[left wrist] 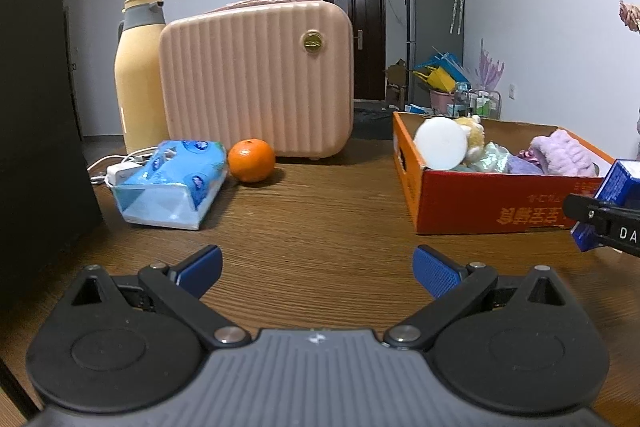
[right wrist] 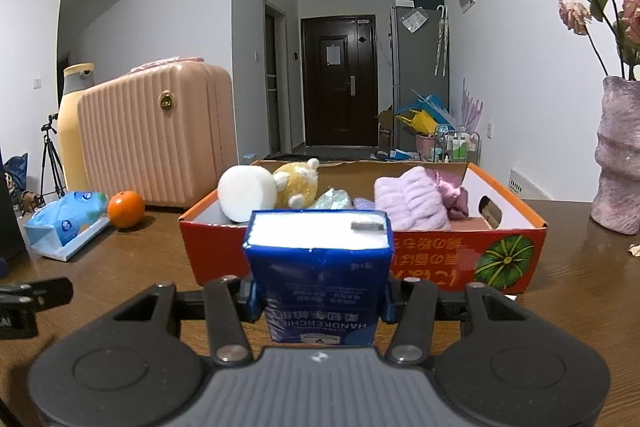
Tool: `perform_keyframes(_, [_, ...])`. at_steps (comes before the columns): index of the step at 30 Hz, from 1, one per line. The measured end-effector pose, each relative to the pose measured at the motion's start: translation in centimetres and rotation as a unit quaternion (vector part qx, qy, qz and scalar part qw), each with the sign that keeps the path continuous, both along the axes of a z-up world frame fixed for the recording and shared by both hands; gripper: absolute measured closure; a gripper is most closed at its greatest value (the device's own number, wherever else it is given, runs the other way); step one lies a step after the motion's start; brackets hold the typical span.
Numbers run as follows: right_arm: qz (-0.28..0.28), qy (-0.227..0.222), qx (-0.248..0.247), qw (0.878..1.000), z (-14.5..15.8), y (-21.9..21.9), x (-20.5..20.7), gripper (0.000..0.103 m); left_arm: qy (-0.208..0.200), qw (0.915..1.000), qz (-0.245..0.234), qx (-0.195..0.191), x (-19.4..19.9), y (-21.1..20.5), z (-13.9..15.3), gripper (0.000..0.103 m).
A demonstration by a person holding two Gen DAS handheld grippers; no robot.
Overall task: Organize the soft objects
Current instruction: 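Carry the milk carton in the right tool while the left tool grasps the white foam wedge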
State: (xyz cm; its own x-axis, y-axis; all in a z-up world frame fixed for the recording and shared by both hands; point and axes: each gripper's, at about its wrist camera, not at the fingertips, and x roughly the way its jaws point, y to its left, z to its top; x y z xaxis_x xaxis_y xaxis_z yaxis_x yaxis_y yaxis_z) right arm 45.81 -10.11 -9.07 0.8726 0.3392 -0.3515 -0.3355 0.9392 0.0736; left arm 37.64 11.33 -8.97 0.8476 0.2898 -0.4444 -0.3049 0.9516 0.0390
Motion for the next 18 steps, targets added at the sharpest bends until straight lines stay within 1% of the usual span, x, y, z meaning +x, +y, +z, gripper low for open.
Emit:
perform_keyframes(9, [-0.007, -0.013, 0.007, 1.0, 0.3, -2.9, 0.0, 0.052, 0.01, 0.9999, -0.007, -0.009, 1.1, -2.9, -0.4, 0.0])
perform_keyframes(18, [-0.016, -0.026, 0.01, 0.999, 0.6, -6.1, 0.2, 0.052, 0.028, 0.9992, -0.017, -0.023, 3.1, -6.4, -1.0, 0.0])
